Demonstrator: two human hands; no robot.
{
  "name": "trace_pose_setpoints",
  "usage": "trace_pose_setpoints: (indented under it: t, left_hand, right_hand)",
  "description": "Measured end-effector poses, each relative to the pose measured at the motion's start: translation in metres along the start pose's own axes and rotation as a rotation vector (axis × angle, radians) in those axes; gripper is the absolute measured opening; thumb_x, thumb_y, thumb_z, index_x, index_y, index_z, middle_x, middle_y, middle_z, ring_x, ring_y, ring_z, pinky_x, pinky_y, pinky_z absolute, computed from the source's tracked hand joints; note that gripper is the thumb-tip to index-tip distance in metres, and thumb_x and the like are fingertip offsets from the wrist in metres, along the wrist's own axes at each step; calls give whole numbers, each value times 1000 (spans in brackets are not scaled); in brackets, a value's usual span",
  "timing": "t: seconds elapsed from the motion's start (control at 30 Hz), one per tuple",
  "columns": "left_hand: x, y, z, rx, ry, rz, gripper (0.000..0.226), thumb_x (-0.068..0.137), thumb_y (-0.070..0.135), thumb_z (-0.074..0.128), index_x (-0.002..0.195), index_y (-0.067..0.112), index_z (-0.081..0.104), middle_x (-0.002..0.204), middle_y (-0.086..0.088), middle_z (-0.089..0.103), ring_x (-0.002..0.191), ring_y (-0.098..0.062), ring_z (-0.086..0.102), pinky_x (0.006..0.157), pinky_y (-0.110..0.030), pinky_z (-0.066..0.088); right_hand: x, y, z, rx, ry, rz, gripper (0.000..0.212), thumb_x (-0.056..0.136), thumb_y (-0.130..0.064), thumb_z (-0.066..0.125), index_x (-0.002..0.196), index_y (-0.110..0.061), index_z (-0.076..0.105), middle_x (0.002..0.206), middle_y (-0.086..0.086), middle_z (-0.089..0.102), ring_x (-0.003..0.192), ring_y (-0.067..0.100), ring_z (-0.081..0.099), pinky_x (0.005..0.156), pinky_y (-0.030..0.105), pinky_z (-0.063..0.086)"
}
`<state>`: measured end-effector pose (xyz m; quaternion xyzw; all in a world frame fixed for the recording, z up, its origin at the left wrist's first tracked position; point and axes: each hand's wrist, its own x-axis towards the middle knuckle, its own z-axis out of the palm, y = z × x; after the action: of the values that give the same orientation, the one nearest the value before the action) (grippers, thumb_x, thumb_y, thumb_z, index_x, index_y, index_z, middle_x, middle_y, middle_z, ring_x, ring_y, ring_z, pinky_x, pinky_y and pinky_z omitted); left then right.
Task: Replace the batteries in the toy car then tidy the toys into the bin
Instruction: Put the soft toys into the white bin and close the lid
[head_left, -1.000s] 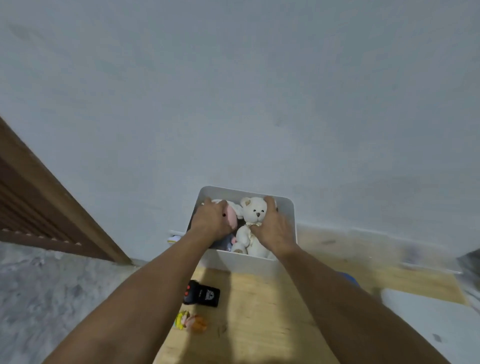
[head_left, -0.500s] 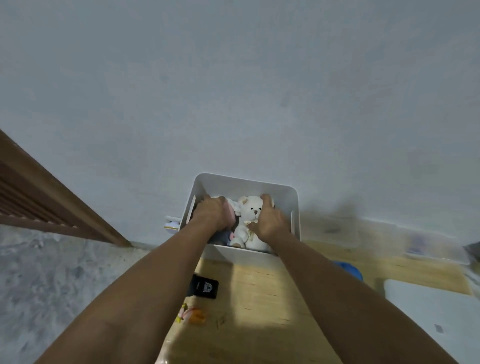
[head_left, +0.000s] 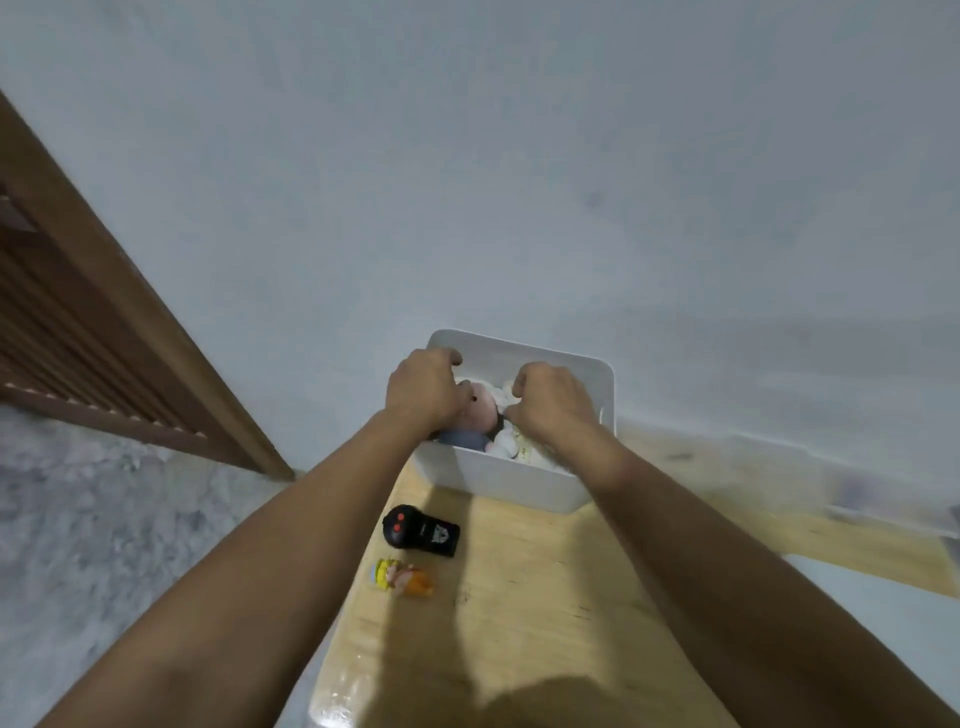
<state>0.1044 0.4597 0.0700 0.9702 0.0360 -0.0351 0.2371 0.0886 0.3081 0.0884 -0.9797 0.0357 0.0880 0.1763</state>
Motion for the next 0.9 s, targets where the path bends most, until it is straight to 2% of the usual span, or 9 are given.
trace_pose_setpoints:
  t: [0.17,0.27,0.4,0.47,0.57,0.67,0.73,0.8,0.9]
  left_hand:
    - [-44,-29,-14,-214,313,-41,23,85,25,60,103,15,69,89,0,70,87,-22,63,73,-30,48]
    - [-74,-57,-9,-251,360,-139,23,85,21,60,105,12,68,93,-1,69,89,-23,62,74,-31,48]
    - [-109,-91,13,-210,210,-336,31,83,20,59,113,12,63,104,-4,68,99,-25,62,79,-31,47]
    - [-125,-103,27,-178,84,-416,37,82,25,62,116,12,61,110,-5,66,103,-26,61,80,-32,48]
    - [-148,-111,48,-173,-35,-445,45,79,36,69,115,11,60,113,-7,63,104,-25,60,81,-33,48]
    - [-163,-111,66,-164,-87,-448,51,78,37,74,121,14,58,123,-6,57,111,-23,57,86,-32,46]
    - [-170,-108,75,-170,-98,-450,57,75,39,77,122,15,58,124,-5,52,112,-23,56,85,-32,45]
    - [-174,-106,82,-176,-96,-437,50,75,38,78,117,16,61,120,-5,51,104,-24,58,82,-31,46]
    - [-176,-105,88,-143,-80,-383,29,79,27,73,103,13,64,111,-8,52,92,-25,60,77,-31,48]
  right_hand:
    - [-30,-28,1,174,-9,-84,9,76,-30,71,81,-24,68,96,1,69,93,24,62,77,30,49]
    - [-47,-42,19,221,-55,-181,8,75,-22,70,70,-27,66,91,-1,70,87,21,64,73,26,49]
    - [-62,-46,57,188,-187,-216,9,74,-17,67,75,-26,65,82,-3,67,78,20,63,73,29,54]
    - [-66,-43,79,141,-231,-232,13,72,-17,67,77,-29,63,89,-3,68,86,20,66,76,31,54]
    - [-70,-37,102,43,-307,-235,24,75,-16,69,98,-24,66,108,4,65,102,26,61,81,30,50]
    - [-73,-31,120,-33,-315,-252,32,75,-25,69,106,-18,64,110,10,64,104,33,59,86,41,53]
    - [-76,-29,129,-87,-292,-267,34,77,-29,70,108,-18,61,108,10,64,102,34,60,83,43,54]
    - [-77,-27,136,-133,-280,-289,32,79,-28,72,107,-19,58,106,9,64,98,32,61,79,42,55]
    - [-80,-21,142,-190,-271,-338,34,79,-18,73,107,-19,54,103,7,63,96,30,61,74,40,54]
